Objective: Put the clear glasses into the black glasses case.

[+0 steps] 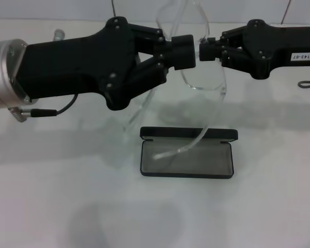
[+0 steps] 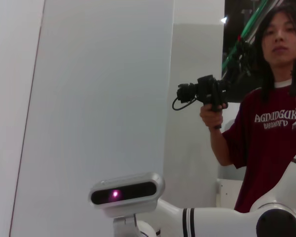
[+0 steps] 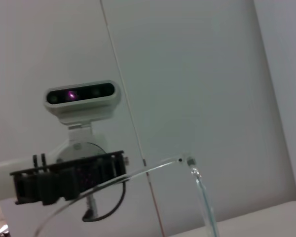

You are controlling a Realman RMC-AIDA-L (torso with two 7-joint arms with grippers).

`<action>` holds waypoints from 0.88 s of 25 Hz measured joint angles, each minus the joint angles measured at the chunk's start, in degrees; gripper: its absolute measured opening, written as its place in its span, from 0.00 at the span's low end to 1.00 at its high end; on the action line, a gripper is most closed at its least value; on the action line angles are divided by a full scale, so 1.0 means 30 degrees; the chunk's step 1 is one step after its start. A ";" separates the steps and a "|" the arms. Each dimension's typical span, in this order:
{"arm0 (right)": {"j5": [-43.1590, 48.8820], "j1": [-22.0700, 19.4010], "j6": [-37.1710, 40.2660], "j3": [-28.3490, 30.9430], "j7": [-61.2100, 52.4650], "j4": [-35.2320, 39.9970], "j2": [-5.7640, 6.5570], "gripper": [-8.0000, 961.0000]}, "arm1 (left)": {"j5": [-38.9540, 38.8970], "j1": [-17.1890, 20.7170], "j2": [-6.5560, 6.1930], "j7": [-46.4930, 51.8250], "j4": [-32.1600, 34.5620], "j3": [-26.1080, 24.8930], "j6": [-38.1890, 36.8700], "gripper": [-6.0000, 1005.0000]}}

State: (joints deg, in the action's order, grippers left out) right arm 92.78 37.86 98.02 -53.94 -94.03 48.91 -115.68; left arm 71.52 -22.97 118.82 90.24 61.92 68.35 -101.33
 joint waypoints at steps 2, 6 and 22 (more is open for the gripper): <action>-0.0149 -0.0001 0.0148 -0.0058 0.0005 -0.0008 0.0001 0.07 | 0.0045 -0.0087 0.0000 -0.0099 -0.0212 -0.0017 -0.0003 0.12; -0.0645 -0.0041 0.0564 -0.0103 0.0012 -0.0019 0.0005 0.07 | 0.0057 -0.0195 0.0011 -0.0282 -0.0661 -0.0177 -0.0006 0.09; -0.1203 0.0017 0.1222 -0.0671 0.0028 -0.0272 -0.0051 0.07 | 0.0066 -0.0199 0.0176 -0.0912 -0.1217 -0.0155 -0.0015 0.09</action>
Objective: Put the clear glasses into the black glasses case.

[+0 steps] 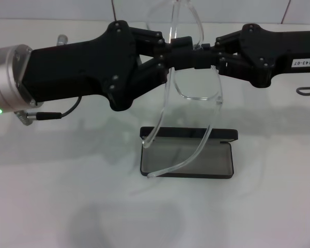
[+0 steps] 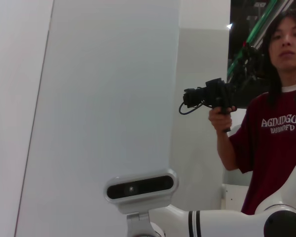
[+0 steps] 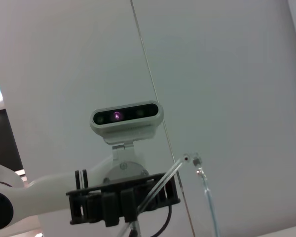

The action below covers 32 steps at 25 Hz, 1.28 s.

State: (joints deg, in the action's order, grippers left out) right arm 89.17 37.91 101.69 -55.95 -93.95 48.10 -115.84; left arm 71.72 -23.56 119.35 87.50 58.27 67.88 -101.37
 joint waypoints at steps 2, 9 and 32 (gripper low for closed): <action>-0.0038 -0.0011 -0.0080 -0.0038 0.0028 -0.0002 -0.0001 0.07 | 0.0001 -0.0011 0.0003 0.0001 -0.0001 0.0060 -0.0075 0.09; -0.0048 -0.0111 -0.0346 0.0086 0.0451 -0.0466 0.0020 0.07 | -0.0126 -0.0023 0.0004 0.0006 0.0000 -0.0018 -0.1085 0.09; -0.1309 0.0012 0.0159 -0.0900 0.0760 -0.0769 0.0000 0.07 | -0.0210 0.0014 0.0076 -0.0988 -0.0958 -0.0196 -0.0012 0.09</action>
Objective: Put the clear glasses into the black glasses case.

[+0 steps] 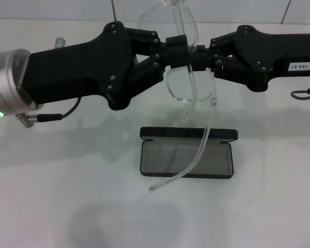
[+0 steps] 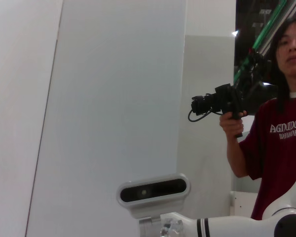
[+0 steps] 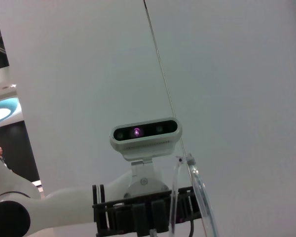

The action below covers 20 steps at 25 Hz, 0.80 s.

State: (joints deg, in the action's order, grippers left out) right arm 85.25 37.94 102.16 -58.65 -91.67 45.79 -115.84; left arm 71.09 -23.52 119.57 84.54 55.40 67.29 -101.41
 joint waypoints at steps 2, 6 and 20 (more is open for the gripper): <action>-0.0001 0.0009 -0.0033 -0.0021 0.0000 0.0000 0.0000 0.07 | 0.0000 -0.0006 0.0005 -0.0081 -0.0014 -0.0054 0.0015 0.09; 0.0000 0.0036 -0.0111 -0.0028 0.0015 0.0000 0.0000 0.07 | 0.0000 -0.0011 0.0025 -0.0277 -0.0034 -0.0161 0.0125 0.09; 0.0038 0.0234 -0.0547 -0.0020 0.0484 -0.0128 0.0005 0.07 | 0.0004 -0.0166 0.0017 -0.0604 -0.0435 -0.0167 0.0538 0.09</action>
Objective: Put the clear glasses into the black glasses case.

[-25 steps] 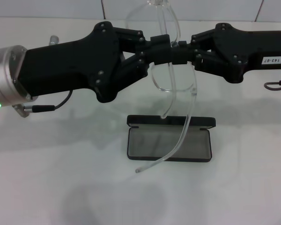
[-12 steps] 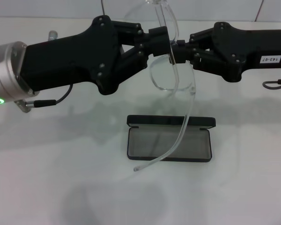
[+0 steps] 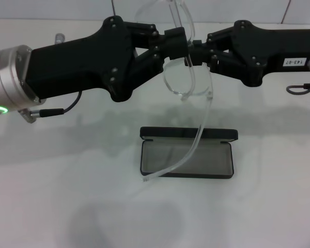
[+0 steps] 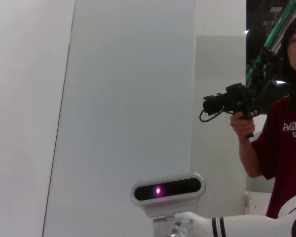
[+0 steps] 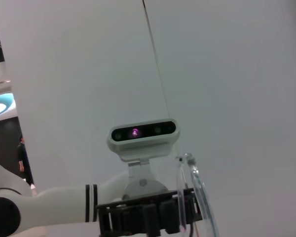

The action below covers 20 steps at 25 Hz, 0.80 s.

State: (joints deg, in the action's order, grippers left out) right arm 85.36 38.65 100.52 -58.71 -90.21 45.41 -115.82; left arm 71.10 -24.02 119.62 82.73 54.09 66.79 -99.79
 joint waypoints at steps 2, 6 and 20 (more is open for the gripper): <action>-0.0002 -0.0019 -0.0238 0.0031 0.0169 -0.0074 0.0040 0.07 | 0.0000 0.0000 -0.0038 0.0044 0.0049 0.0001 -0.0045 0.09; -0.0024 -0.0365 -0.0528 0.0729 0.0482 -0.0023 0.0125 0.07 | 0.0000 0.0097 -0.0261 0.0192 0.0411 -0.0100 -0.0502 0.09; -0.5911 -0.1170 0.5940 0.8032 0.1793 -0.4674 0.0985 0.07 | 0.2037 -0.1281 -0.0200 0.0641 -0.0282 -0.0965 -0.1533 0.09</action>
State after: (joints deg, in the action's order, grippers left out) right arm 67.63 35.14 118.34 -34.62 -84.84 31.39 -112.87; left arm 77.21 -27.87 119.03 84.65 53.25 63.90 -104.39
